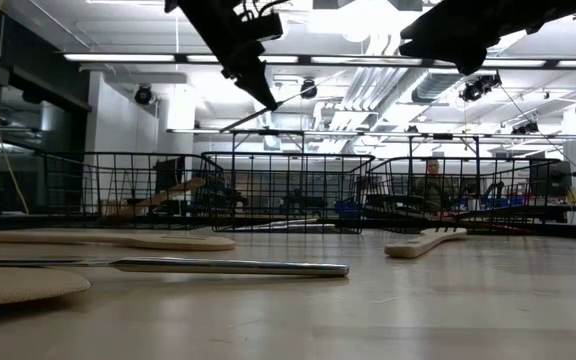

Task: Pick & Place Kitchen Items
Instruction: Put the silver table knife into the middle mesh basket

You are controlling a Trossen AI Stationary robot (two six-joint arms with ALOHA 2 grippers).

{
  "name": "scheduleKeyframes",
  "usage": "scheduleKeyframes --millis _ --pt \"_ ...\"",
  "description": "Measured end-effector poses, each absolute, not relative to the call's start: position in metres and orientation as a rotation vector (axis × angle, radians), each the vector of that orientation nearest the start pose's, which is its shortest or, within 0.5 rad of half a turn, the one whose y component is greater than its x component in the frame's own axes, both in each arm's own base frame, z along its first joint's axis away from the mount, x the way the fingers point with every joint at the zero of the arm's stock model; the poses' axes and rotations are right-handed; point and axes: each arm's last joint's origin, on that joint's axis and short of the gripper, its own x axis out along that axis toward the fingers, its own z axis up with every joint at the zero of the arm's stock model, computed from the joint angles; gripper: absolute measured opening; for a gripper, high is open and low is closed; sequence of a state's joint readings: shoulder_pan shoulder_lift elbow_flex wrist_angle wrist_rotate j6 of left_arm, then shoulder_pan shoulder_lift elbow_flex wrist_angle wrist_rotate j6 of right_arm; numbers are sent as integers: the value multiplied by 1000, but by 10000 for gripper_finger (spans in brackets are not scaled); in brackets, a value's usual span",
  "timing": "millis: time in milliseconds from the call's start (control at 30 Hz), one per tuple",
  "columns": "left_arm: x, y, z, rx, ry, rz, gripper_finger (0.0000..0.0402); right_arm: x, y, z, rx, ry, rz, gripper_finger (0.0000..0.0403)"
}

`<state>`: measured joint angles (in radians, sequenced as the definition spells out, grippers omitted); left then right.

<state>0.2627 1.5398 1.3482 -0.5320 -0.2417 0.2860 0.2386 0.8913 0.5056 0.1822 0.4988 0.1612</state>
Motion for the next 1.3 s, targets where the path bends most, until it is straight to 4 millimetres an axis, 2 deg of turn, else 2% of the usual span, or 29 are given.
scheduleKeyframes --millis 133,333,500,767,1033,1300 --pt "328 107 310 245 784 409 25 193 33 253 90 168 -274 176" --pt "344 133 283 221 800 457 25 193 33 254 90 167 -274 176" --pt "345 153 269 130 819 520 25 193 32 254 92 164 -275 176" --pt "345 173 249 37 856 537 25 193 32 254 94 163 -276 176" --pt "358 188 253 -71 864 564 25 193 32 254 119 159 -284 176" --pt "370 202 239 -120 964 561 25 193 32 253 138 161 -285 176"
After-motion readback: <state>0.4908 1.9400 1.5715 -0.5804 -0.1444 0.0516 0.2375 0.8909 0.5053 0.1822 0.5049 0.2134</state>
